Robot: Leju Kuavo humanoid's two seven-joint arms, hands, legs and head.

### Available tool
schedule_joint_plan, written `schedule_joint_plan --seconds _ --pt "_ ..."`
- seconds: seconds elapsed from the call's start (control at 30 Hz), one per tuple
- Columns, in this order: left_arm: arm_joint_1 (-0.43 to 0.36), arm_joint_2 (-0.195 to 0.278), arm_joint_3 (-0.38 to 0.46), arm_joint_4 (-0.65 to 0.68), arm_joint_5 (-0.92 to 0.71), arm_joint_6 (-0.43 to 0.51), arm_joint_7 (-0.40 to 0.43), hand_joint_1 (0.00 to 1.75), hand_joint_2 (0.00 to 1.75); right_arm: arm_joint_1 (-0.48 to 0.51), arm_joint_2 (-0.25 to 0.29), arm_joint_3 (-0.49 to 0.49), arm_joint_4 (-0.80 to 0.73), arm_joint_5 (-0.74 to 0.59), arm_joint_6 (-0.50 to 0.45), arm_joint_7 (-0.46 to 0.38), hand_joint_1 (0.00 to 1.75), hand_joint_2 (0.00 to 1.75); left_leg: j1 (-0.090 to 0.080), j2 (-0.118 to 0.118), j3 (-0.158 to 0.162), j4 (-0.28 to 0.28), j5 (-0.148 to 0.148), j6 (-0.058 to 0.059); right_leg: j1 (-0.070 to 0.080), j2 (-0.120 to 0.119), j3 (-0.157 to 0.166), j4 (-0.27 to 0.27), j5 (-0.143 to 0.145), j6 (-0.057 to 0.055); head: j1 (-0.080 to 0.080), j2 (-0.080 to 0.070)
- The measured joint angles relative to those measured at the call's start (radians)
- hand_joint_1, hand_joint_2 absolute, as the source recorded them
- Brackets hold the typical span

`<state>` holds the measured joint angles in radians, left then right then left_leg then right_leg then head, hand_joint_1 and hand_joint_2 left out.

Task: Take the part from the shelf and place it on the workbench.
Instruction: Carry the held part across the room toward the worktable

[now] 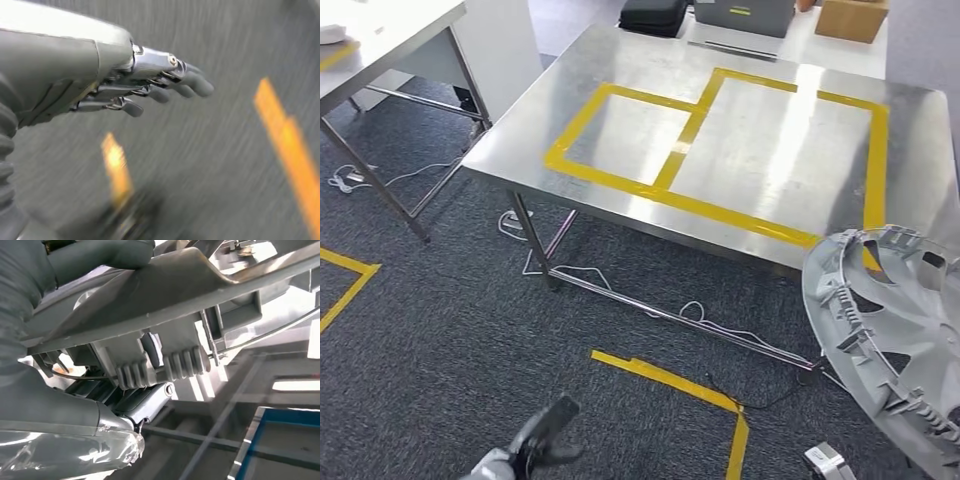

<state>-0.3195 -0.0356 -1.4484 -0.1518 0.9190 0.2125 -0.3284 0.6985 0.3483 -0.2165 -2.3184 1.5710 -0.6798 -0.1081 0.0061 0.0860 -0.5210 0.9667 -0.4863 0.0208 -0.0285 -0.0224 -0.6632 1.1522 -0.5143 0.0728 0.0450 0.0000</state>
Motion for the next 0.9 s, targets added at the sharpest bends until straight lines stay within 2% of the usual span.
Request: schedule_joint_plan --seconds 0.03,0.07,0.1,0.17,0.2,0.27,0.33,0.37,0.4,0.43,0.47,0.53,0.57,0.63,0.73,0.8,0.9 --pt "0.03 -0.002 0.0 0.0 0.005 0.003 -0.008 0.0 1.75 0.008 0.0 0.002 -0.004 -0.002 0.0 0.004 1.75 1.75 -0.001 0.01 0.001 0.006 -0.006 -0.007 0.001 -0.021 0.037 -0.064 0.021 0.001 0.001 0.0" --pt "0.046 -0.003 0.0 0.0 0.011 0.003 -0.009 0.0 1.75 0.015 0.001 0.006 -0.006 -0.004 0.0 0.007 1.75 1.75 -0.003 0.017 0.0 0.013 -0.012 -0.014 0.003 -0.036 0.064 -0.112 0.034 -0.005 0.001 0.0" --pt "0.051 -0.003 0.0 0.001 0.017 0.003 -0.009 0.0 1.75 0.021 0.002 0.01 -0.007 -0.008 0.0 0.008 1.75 1.75 -0.005 0.022 -0.001 0.019 -0.016 -0.02 0.005 -0.046 0.078 -0.135 0.035 -0.013 0.0 0.0" --pt "0.051 -0.002 0.001 0.001 0.028 0.002 -0.002 0.0 1.75 0.037 0.003 0.018 -0.007 -0.03 0.0 0.002 1.75 1.75 -0.007 0.033 0.001 0.024 -0.02 -0.029 0.006 -0.035 0.079 -0.135 0.03 -0.033 -0.003 0.0" --pt "0.051 -0.002 0.002 0.001 0.037 0.002 0.0 0.0 1.75 0.047 0.004 0.02 -0.007 -0.051 0.001 -0.004 1.75 1.75 -0.005 0.028 0.003 0.027 -0.025 -0.034 0.005 -0.027 0.078 -0.134 0.03 -0.039 -0.003 0.0" --pt "0.054 0.0 0.01 0.001 0.066 0.006 -0.008 0.0 1.75 0.064 0.004 0.021 -0.006 -0.102 0.006 -0.015 1.75 1.75 0.001 -0.014 -0.01 0.068 -0.062 -0.042 0.003 -0.012 0.078 -0.134 0.032 -0.051 -0.004 0.0" --pt "0.059 0.001 0.025 0.001 0.105 0.017 -0.035 0.0 1.75 0.077 0.004 0.023 -0.006 -0.143 0.019 -0.022 1.75 1.75 0.003 -0.062 -0.06 0.182 -0.128 -0.045 0.003 0.001 0.077 -0.134 0.034 -0.061 -0.006 0.0" --pt "0.061 0.001 0.036 0.001 0.124 0.024 -0.048 0.0 1.75 0.085 0.005 0.025 -0.006 -0.155 0.026 -0.025 1.75 1.75 0.003 -0.071 -0.09 0.247 -0.155 -0.044 0.005 0.009 0.076 -0.134 0.035 -0.065 -0.007 0.0" --pt "0.062 0.002 0.048 0.001 0.14 0.031 -0.06 0.0 1.75 0.094 0.005 0.027 -0.006 -0.163 0.031 -0.027 1.75 1.75 0.003 -0.075 -0.111 0.291 -0.165 -0.042 0.008 0.017 0.076 -0.134 0.035 -0.067 -0.007 0.0" --pt "0.063 0.002 0.059 0.001 0.152 0.036 -0.069 0.0 1.75 0.104 0.005 0.029 -0.006 -0.167 0.035 -0.027 1.75 1.75 0.002 -0.077 -0.119 0.304 -0.156 -0.038 0.01 0.025 0.076 -0.134 0.035 -0.068 -0.007 0.0" --pt "0.062 0.003 0.069 0.001 0.159 0.04 -0.076 0.0 1.75 0.112 0.005 0.031 -0.006 -0.169 0.036 -0.027 1.75 1.75 0.001 -0.078 -0.11 0.28 -0.129 -0.032 0.013 0.032 0.077 -0.134 0.036 -0.069 -0.007 0.0" --pt "0.058 0.006 0.083 0.001 0.167 0.043 -0.084 0.0 1.75 0.126 0.005 0.037 -0.006 -0.168 0.037 -0.03 1.75 1.75 -0.005 -0.084 -0.057 0.161 -0.059 -0.012 0.016 0.043 0.078 -0.133 0.037 -0.069 -0.007 0.0" --pt "0.055 0.008 0.088 0.001 0.169 0.044 -0.087 0.0 1.75 0.129 0.005 0.039 -0.006 -0.165 0.037 -0.031 1.75 1.75 -0.007 -0.088 -0.031 0.103 -0.037 -0.003 0.018 0.048 0.077 -0.132 0.038 -0.068 -0.007 0.0" --pt "0.046 0.011 0.098 0.001 0.176 0.046 -0.097 0.0 1.75 0.133 0.005 0.043 -0.006 -0.156 0.038 -0.033 1.75 1.75 -0.013 -0.093 -0.009 0.046 -0.027 0.005 0.018 0.052 0.072 -0.13 0.041 -0.059 -0.007 0.0" --pt "0.038 0.01 0.114 0.001 0.191 0.046 -0.121 0.0 1.75 0.143 0.005 0.048 -0.008 -0.147 0.038 -0.042 1.75 1.75 -0.011 -0.091 -0.008 0.031 -0.019 0.006 0.015 0.049 0.06 -0.121 0.036 -0.043 -0.007 0.0" --pt "0.033 0.009 0.124 0.001 0.2 0.043 -0.143 0.0 1.75 0.146 0.005 0.051 -0.009 -0.145 0.037 -0.054 1.75 1.75 -0.005 -0.087 -0.006 0.023 -0.012 0.011 0.015 0.041 0.032 -0.064 -0.002 -0.036 -0.002 0.0" --pt "0.027 0.009 0.132 0.001 0.197 0.036 -0.166 0.0 1.75 0.145 0.005 0.055 -0.01 -0.138 0.037 -0.056 1.75 1.75 -0.006 -0.081 -0.008 0.023 -0.011 0.015 0.014 0.033 -0.034 0.085 -0.076 -0.028 0.0 0.0"
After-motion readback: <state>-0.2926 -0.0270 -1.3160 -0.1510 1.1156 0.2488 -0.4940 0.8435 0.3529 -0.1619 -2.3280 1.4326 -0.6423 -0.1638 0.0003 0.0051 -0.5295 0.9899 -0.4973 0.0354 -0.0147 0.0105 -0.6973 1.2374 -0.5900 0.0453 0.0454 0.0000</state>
